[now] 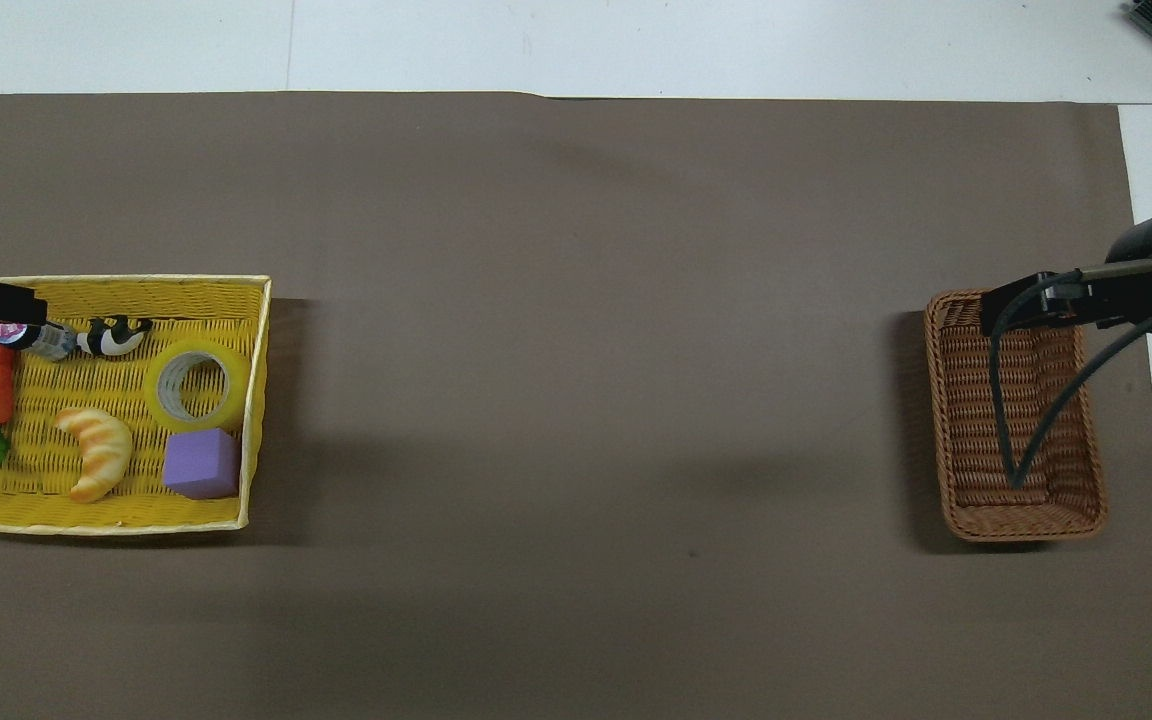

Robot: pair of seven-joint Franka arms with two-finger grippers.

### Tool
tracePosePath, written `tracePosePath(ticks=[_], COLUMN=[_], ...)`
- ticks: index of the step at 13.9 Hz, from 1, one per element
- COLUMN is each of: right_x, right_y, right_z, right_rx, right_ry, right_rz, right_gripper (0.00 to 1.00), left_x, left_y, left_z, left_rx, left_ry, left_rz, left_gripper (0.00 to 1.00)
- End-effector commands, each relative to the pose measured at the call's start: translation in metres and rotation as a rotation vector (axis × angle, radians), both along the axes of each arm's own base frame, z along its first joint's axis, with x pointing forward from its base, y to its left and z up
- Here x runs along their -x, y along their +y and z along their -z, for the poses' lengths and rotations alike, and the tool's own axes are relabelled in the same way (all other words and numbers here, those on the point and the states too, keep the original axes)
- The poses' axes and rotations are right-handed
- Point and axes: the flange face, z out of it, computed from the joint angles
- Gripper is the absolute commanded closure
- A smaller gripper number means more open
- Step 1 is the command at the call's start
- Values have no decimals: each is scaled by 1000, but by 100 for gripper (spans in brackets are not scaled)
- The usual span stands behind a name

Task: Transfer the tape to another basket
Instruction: 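Grasp the yellow tape roll in the yellow basket with the left gripper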

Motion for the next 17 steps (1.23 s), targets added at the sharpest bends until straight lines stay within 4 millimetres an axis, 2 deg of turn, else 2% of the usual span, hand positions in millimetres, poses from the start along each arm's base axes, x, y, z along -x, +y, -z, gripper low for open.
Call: tracePosePath(ticks=[1,4,6,8,11,13,15,17], right_x=[7,8,13,13,12,11,9,7], right_y=[-8,-4,-2,1,9,13,20,26], right_z=[-1,2,6,8,22,35,49,66], right_rx=[-52,-93,-119,-157,-204,-240,-242,-296], right_ry=[0,-23,-48,-47,-29,-26,-34,-53], right_rz=[-48,-63,-56,-52,-47,-37,-36,-22], right_gripper=[0,0,0,0,0,0,0,0], left_x=[5,9,8,11,18,19,26,28], left_y=[9,9,9,9,7,7,5,2], left_z=[30,86,112,132,167,173,177,178], left_rx=[5,-6,-11,-13,-19,-19,-16,-13], left_ry=[-11,-3,6,15,15,25,43,52], left_rz=[3,39,38,39,40,40,42,44], left_gripper=[0,0,0,0,0,4,22,52])
